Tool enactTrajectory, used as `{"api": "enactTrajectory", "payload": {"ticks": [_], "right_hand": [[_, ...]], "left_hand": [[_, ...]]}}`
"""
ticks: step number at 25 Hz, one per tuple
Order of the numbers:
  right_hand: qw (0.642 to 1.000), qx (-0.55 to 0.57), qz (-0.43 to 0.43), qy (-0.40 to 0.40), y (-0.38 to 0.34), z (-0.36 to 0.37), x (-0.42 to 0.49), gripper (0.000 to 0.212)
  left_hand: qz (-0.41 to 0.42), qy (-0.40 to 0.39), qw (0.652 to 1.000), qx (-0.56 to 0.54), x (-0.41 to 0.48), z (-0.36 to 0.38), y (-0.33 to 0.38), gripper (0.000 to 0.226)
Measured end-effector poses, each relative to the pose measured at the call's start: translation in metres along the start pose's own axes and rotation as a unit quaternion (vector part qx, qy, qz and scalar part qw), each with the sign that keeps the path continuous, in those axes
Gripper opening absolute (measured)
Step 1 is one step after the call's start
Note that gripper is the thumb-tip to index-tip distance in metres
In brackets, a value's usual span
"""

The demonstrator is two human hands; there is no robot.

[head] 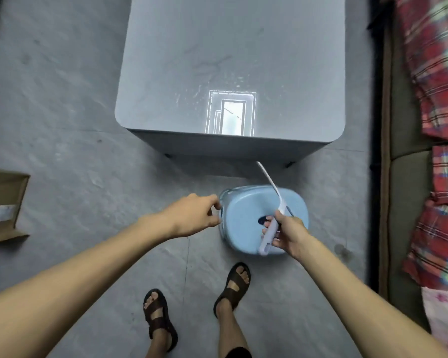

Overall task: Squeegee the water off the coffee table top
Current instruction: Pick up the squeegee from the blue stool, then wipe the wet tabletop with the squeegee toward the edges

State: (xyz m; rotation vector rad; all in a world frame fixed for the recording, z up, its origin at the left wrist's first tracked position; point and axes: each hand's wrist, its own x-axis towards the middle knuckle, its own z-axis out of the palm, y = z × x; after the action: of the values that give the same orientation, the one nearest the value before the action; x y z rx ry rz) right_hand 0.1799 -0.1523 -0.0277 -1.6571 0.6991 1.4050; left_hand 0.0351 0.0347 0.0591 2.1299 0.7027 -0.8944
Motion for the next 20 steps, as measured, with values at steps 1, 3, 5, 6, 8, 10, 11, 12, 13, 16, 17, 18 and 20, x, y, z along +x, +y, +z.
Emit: {"api": "enactTrajectory", "payload": {"ticks": [1,3,5,6,8,10,11,12,13,16,17,18,20], "right_hand": [[0.999,-0.040,-0.029,-0.004,-0.012,0.000,-0.029,0.031],[0.986,-0.140,-0.093,-0.025,-0.034,0.006,-0.083,0.028],[0.945,-0.274,-0.175,-0.031,-0.058,0.025,-0.145,0.022],[0.916,-0.341,-0.209,-0.028,-0.068,0.038,-0.177,0.022],[0.840,-0.473,-0.266,-0.004,-0.084,0.072,-0.242,0.020],[0.770,-0.566,-0.294,0.009,-0.097,0.112,-0.299,0.011],[0.742,-0.596,-0.307,0.016,-0.102,0.131,-0.324,0.011],[0.713,-0.621,-0.325,0.028,-0.105,0.155,-0.349,0.011],[0.686,-0.641,-0.342,0.044,-0.107,0.182,-0.375,0.011],[0.603,-0.685,-0.391,0.116,-0.112,0.260,-0.429,0.018],[0.587,-0.691,-0.399,0.138,-0.116,0.283,-0.441,0.022],[0.576,-0.692,-0.407,0.153,-0.121,0.306,-0.452,0.026],[0.572,-0.690,-0.412,0.163,-0.127,0.336,-0.468,0.030]], "left_hand": [[0.005,0.013,1.000,0.000,-0.016,-0.020,0.006,0.038],[0.015,0.035,0.999,0.001,-0.046,-0.054,0.012,0.038],[0.032,0.059,0.998,-0.004,-0.089,-0.094,0.016,0.038],[0.042,0.072,0.996,-0.008,-0.111,-0.114,0.014,0.037],[0.061,0.094,0.994,-0.019,-0.160,-0.154,0.005,0.035],[0.081,0.112,0.990,-0.019,-0.203,-0.193,-0.010,0.034],[0.091,0.122,0.988,-0.018,-0.222,-0.211,-0.019,0.035],[0.104,0.129,0.986,-0.017,-0.244,-0.231,-0.032,0.035],[0.115,0.132,0.984,-0.014,-0.265,-0.251,-0.047,0.035],[0.145,0.155,0.977,0.038,-0.315,-0.315,-0.095,0.035],[0.149,0.168,0.973,0.051,-0.326,-0.335,-0.109,0.036],[0.152,0.179,0.970,0.062,-0.337,-0.355,-0.123,0.037],[0.153,0.184,0.968,0.081,-0.352,-0.385,-0.144,0.039]]}}
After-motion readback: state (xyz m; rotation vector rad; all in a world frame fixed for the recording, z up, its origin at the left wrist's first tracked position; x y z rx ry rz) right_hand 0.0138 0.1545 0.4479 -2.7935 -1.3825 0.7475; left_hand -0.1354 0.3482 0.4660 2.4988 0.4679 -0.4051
